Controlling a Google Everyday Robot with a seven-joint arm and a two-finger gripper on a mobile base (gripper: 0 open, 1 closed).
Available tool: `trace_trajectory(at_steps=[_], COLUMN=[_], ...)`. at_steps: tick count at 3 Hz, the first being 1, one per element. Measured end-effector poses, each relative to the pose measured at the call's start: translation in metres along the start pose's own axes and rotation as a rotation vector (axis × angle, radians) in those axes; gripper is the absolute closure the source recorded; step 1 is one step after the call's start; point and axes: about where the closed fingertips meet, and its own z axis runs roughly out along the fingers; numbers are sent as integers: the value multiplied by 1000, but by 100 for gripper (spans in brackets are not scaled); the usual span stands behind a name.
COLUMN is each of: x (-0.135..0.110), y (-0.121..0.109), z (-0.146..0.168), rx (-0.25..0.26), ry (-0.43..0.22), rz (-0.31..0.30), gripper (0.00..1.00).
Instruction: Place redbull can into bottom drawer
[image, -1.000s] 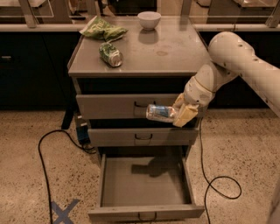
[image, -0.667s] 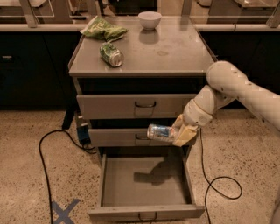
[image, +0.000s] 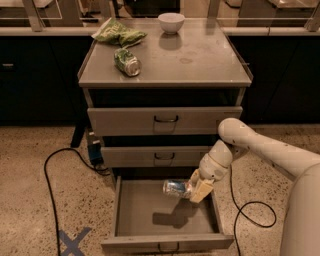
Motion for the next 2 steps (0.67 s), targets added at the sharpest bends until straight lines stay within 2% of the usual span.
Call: trace_trajectory(at_steps=[1, 2], x=[0, 10], y=[0, 0], z=[0, 17], rx=[1, 35], ry=[1, 19], rz=[0, 22], gripper=[100, 100])
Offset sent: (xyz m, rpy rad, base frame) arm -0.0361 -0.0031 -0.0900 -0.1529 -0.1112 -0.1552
